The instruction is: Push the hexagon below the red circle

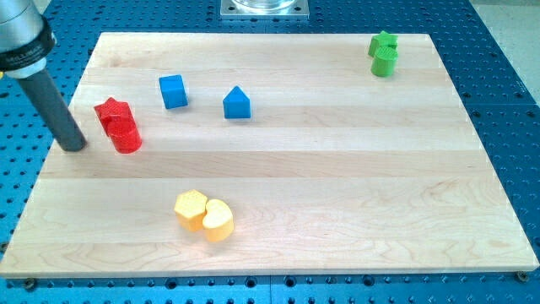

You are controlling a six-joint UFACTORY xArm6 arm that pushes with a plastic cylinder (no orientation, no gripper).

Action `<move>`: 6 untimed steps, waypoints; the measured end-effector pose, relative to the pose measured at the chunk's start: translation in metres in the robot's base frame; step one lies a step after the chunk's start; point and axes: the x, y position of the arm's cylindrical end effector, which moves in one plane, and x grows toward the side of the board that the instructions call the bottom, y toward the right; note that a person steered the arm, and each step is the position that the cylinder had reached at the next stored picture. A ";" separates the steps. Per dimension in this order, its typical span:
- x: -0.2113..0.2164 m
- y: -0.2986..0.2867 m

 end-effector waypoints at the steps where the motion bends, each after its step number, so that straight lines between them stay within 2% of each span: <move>1: -0.005 0.043; 2: 0.008 0.071; 3: 0.061 0.033; 4: 0.145 0.069; 5: 0.164 0.172; 6: 0.153 0.213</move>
